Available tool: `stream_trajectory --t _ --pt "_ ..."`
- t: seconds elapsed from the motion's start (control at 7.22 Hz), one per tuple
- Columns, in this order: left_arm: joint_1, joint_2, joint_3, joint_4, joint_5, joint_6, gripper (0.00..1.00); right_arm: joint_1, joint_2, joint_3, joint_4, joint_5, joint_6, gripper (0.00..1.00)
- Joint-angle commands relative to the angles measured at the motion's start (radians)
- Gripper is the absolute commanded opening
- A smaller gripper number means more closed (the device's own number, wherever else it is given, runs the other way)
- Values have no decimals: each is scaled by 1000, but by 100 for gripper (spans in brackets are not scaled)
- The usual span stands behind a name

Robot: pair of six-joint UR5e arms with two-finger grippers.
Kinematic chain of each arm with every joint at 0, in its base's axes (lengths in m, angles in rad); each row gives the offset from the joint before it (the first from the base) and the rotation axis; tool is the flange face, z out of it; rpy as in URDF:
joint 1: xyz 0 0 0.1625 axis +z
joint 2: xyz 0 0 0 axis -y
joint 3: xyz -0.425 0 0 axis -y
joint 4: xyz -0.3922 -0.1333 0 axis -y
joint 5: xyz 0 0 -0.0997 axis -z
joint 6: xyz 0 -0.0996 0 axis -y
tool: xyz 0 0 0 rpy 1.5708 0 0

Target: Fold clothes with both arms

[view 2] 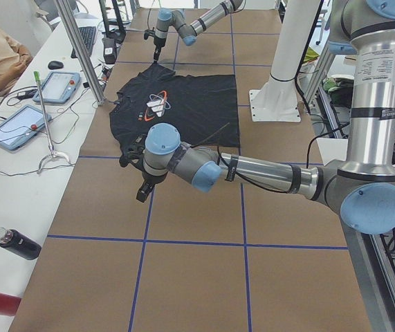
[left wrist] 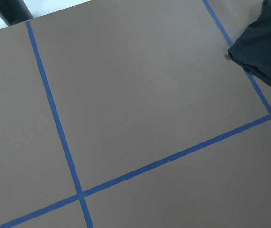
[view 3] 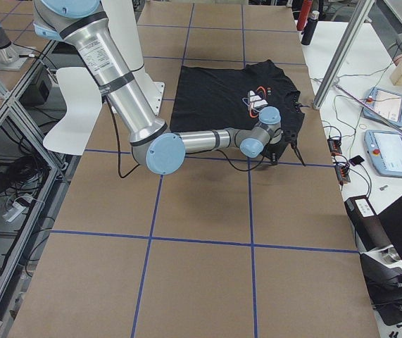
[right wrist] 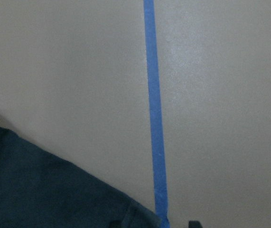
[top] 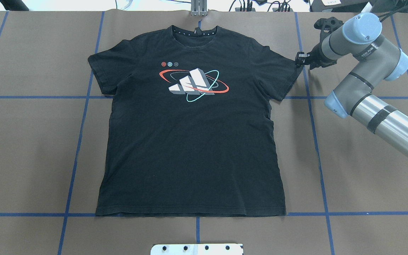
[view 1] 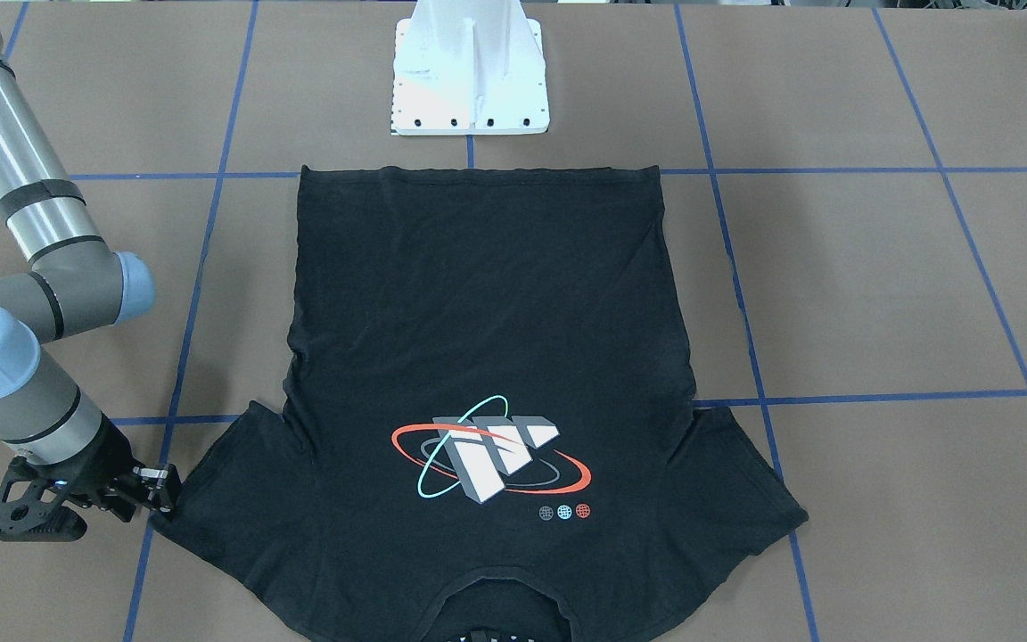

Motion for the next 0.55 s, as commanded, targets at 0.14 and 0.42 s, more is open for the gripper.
stream_trajectory --t 0.14,0.42 --pt "-1 0 -3 -1 2 0 100 -7 5 -1 0 -28 0 56" --pt "-1 1 -3 -1 2 0 100 -9 12 -1 0 -31 0 55"
